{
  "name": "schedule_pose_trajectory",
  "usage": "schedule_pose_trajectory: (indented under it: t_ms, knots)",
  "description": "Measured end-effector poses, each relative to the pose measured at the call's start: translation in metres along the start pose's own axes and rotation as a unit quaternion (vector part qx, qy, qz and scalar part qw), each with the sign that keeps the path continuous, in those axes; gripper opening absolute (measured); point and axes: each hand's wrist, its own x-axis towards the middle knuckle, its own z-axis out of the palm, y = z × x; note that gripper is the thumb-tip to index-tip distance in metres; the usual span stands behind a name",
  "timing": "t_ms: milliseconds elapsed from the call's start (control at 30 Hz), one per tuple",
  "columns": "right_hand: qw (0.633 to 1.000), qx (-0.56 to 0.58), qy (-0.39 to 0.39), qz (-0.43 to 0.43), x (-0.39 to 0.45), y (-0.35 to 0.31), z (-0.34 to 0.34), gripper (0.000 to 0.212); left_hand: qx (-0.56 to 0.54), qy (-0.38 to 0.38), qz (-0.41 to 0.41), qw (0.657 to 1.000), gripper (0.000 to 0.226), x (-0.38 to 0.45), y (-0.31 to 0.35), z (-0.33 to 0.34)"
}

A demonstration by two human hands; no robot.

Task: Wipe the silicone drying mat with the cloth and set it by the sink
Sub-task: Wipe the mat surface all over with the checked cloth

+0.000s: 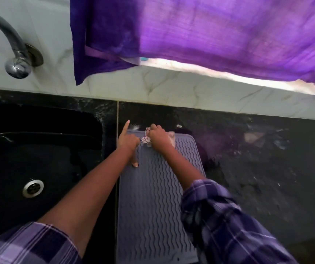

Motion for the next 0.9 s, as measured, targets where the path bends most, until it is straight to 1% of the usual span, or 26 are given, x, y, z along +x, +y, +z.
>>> schedule_pose_trajectory:
  t_ms: [100,167,200,267,333,367,400,467,500,567,633,700,800,900]
  knots:
    - [0.999,0.009,0.033,-0.004,-0.039,-0.009,0.025,0.032,-0.014,0.001,0.000,1.000,0.079,0.000,-0.003,0.001]
    - [0.998,0.034,0.032,-0.034,-0.079,-0.010,0.033,0.038,-0.016,-0.009,0.001,1.000,0.082,-0.001,-0.003,0.003]
    - [0.997,0.047,0.012,-0.054,-0.099,-0.011,0.032,0.040,-0.016,-0.006,0.000,1.000,0.083,-0.002,-0.003,0.003]
    - [0.994,0.053,-0.057,-0.072,-0.112,-0.009,0.024,0.037,-0.011,0.000,-0.003,1.000,0.083,-0.003,-0.002,0.004]
    - [0.988,0.080,-0.123,-0.048,-0.093,-0.003,-0.003,0.027,-0.016,0.008,-0.007,1.000,0.080,-0.004,0.000,0.009]
    - [0.986,0.088,-0.136,-0.027,-0.076,0.001,-0.017,0.022,-0.023,0.014,-0.009,1.000,0.080,-0.005,0.000,0.010]
    - [0.988,0.098,-0.121,-0.009,-0.060,0.005,-0.026,0.020,-0.028,0.019,-0.013,0.999,0.081,-0.006,0.000,0.012]
    - [0.995,0.087,-0.037,0.009,-0.036,0.004,-0.030,0.022,-0.027,0.025,-0.022,0.999,0.085,-0.006,0.000,0.015]
    - [0.998,0.065,-0.010,0.008,-0.033,-0.002,-0.023,0.025,-0.021,0.027,-0.025,0.999,0.087,-0.007,0.001,0.017]
    - [1.000,0.029,0.012,-0.002,-0.046,-0.020,0.001,0.029,-0.004,0.030,-0.031,0.999,0.088,-0.009,0.003,0.018]
    - [0.999,0.028,0.039,-0.010,-0.074,-0.030,0.020,0.025,0.009,0.040,-0.036,0.999,0.088,-0.009,0.002,0.020]
    - [0.997,0.039,0.042,-0.044,-0.105,-0.025,0.031,0.029,0.020,0.040,-0.037,0.998,0.089,-0.011,0.001,0.022]
    - [0.995,0.033,0.007,-0.093,-0.153,-0.023,0.042,0.041,0.027,0.046,-0.039,0.998,0.088,-0.015,0.006,0.021]
    - [0.996,0.034,-0.009,-0.082,-0.157,-0.026,0.038,0.035,0.045,0.036,-0.035,0.998,0.080,-0.031,0.016,0.018]
